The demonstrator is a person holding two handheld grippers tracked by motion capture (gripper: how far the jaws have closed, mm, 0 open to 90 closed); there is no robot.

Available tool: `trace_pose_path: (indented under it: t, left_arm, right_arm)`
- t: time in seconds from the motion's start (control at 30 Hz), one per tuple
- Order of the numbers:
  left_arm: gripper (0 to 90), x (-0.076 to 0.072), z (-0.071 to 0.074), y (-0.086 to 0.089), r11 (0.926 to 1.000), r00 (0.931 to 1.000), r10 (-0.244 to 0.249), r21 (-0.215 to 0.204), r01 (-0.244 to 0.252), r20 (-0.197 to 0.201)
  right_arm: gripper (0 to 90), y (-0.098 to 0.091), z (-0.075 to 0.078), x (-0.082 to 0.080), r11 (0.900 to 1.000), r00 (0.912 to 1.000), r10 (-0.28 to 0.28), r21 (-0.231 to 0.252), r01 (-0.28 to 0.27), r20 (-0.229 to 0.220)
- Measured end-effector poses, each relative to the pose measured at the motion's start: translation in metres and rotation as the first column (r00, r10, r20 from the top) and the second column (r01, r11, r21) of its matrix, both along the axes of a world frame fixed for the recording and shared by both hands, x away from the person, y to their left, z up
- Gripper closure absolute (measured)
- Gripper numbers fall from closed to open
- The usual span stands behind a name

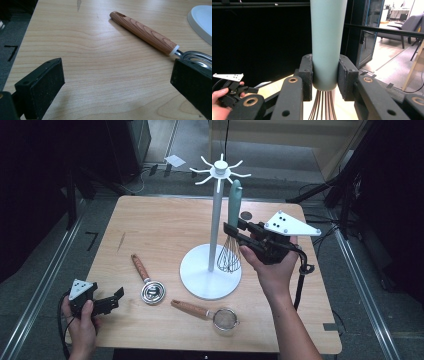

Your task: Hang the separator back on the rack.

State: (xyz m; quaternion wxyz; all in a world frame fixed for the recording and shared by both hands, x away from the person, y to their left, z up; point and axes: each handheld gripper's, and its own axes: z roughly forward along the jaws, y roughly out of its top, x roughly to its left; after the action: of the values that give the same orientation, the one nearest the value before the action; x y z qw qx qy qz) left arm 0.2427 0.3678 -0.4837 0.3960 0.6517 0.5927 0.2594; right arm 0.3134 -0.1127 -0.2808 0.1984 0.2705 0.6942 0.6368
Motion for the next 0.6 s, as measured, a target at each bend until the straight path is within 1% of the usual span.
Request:
trace_pose_path:
  t: [0.07, 0.1, 0.13, 0.17, 0.2, 0.23, 0.27, 0.3, 0.33, 0.37, 0.4, 0.43, 0.47, 0.5, 0.53, 0.6]
  left_arm:
    - [0.0, 0.0, 0.0, 0.0, 1.0, 1.0, 0.001, 0.001, -0.001, -0.001]
    - [0.0, 0.0, 0.0, 0.0, 1.0, 1.0, 0.001, 0.001, -0.001, -0.001]
    - [0.0, 0.0, 0.0, 0.0, 1.0, 1.0, 0.001, 0.001, -0.001, 0.0]
    - [0.0, 0.0, 0.0, 0.0, 1.0, 1.0, 0.001, 0.001, -0.001, 0.0]
    - [0.0, 0.0, 0.0, 0.0, 1.0, 1.0, 0.001, 0.004, -0.001, -0.002]
    - [0.0, 0.0, 0.0, 0.0, 1.0, 1.0, 0.001, 0.004, -0.001, -0.002]
    - [0.0, 0.0, 0.0, 0.0, 1.0, 1.0, 0.0, 0.005, 0.0, -0.003]
    - [0.0, 0.0, 0.0, 0.0, 1.0, 1.0, 0.0, 0.003, 0.0, -0.002]
    - [0.0, 0.0, 0.0, 0.0, 1.0, 1.0, 0.0, 0.003, 0.0, -0.002]
    - [0.0, 0.0, 0.0, 0.0, 1.0, 1.0, 0.0, 0.002, 0.0, -0.002]
    - [0.0, 0.0, 0.0, 0.0, 1.0, 1.0, 0.0, 0.001, 0.0, -0.002]
    - [0.0, 0.0, 0.0, 0.0, 1.0, 1.0, 0.0, 0.001, 0.0, -0.002]
    - [0.0, 0.0, 0.0, 0.0, 1.0, 1.0, -0.001, 0.002, 0.001, -0.002]
    - [0.0, 0.0, 0.0, 0.0, 1.0, 1.0, 0.0, 0.0, 0.0, -0.002]
    - [0.0, 0.0, 0.0, 0.0, 1.0, 1.0, 0.0, 0.0, 0.0, -0.002]
    - [0.0, 0.0, 0.0, 0.0, 1.0, 1.0, -0.001, 0.002, 0.001, -0.003]
  right_arm:
    - [65.9, -0.001, 0.001, -0.002, 0.9998, 0.9999, 0.005, 0.021, -0.005, 0.009]
    - [65.9, -0.001, 0.001, -0.002, 0.9998, 0.9999, 0.005, 0.021, -0.005, 0.009]
    - [60.4, -0.003, 0.003, -0.005, 0.9993, 0.9995, -0.011, 0.037, 0.01, 0.029]
    - [60.4, -0.003, 0.003, -0.005, 0.9993, 0.9995, -0.011, 0.037, 0.01, 0.029]
    - [60.5, -0.006, 0.006, -0.008, 0.9976, 0.9983, -0.023, 0.067, 0.019, 0.053]
    - [60.5, -0.006, 0.006, -0.008, 0.9976, 0.9983, -0.023, 0.067, 0.019, 0.053]
    - [65.5, -0.009, 0.011, -0.011, 0.995, 0.996, -0.037, 0.096, 0.029, 0.081]
    - [68.3, -0.011, 0.013, -0.012, 0.9938, 0.995, -0.048, 0.105, 0.038, 0.088]
    - [68.3, -0.011, 0.013, -0.012, 0.9938, 0.995, -0.048, 0.105, 0.038, 0.088]
    - [71.6, -0.012, 0.014, -0.013, 0.9928, 0.9925, -0.069, 0.105, 0.058, 0.101]
    - [74.5, -0.012, 0.016, -0.013, 0.9923, 0.9891, -0.088, 0.098, 0.076, 0.118]
    - [82.2, -0.012, 0.017, -0.013, 0.9888, 0.9816, -0.128, 0.095, 0.116, 0.142]
    - [82.2, -0.012, 0.017, -0.013, 0.9888, 0.9816, -0.128, 0.095, 0.116, 0.142]
    - [85.6, -0.012, 0.018, -0.013, 0.9862, 0.9773, -0.15, 0.092, 0.138, 0.149]
    - [90.0, -0.011, 0.018, -0.01, 0.9818, 0.9728, -0.181, 0.086, 0.17, 0.145]
    - [90.0, -0.009, 0.018, -0.007, 0.9806, 0.9717, -0.188, 0.083, 0.178, 0.143]
